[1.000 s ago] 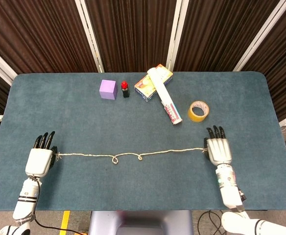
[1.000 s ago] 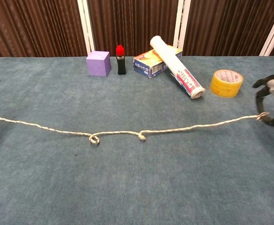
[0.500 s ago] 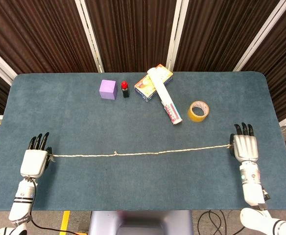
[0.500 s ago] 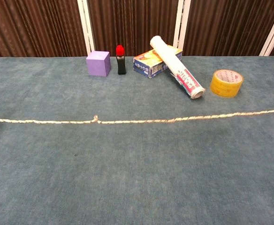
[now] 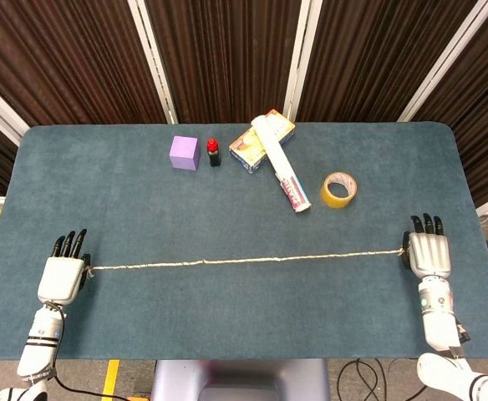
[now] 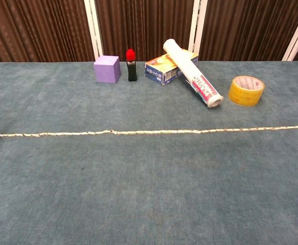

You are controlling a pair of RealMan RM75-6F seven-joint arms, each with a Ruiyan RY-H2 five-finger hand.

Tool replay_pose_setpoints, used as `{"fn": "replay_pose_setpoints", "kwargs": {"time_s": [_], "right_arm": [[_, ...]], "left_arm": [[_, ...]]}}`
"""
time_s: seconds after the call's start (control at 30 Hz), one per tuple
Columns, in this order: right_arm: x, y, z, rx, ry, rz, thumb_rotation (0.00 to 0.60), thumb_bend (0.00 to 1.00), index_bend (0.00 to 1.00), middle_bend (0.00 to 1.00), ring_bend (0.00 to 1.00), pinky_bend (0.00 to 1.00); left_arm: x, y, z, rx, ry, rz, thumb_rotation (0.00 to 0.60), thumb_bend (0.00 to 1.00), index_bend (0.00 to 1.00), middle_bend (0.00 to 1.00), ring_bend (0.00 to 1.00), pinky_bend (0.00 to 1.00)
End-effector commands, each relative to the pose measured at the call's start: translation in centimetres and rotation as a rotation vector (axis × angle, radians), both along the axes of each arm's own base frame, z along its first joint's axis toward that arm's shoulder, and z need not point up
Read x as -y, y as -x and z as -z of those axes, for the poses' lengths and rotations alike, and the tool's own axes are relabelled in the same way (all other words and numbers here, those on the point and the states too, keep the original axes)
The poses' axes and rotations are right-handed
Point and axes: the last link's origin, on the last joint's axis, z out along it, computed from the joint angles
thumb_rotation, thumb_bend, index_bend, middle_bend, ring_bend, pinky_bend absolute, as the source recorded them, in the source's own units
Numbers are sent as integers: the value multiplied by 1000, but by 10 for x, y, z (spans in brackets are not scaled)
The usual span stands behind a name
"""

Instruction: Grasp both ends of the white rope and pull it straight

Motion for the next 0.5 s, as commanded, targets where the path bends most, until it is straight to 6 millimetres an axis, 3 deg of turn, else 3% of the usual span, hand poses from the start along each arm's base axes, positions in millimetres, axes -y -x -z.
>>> {"fn": "replay_pose_setpoints", "kwargs": {"time_s": [0.03,0.5], "right_arm": [[1,3,1,-7,1,9,600,678,831,228,0,0],[-2,10,11,-10,-29,23,600,678,796,228,0,0]], "left_arm": [[-1,1,2,3,4,-4,600,540,612,41,0,144],[-6,-4,19,5,44,-1,600,539,545,41,0,144]]}}
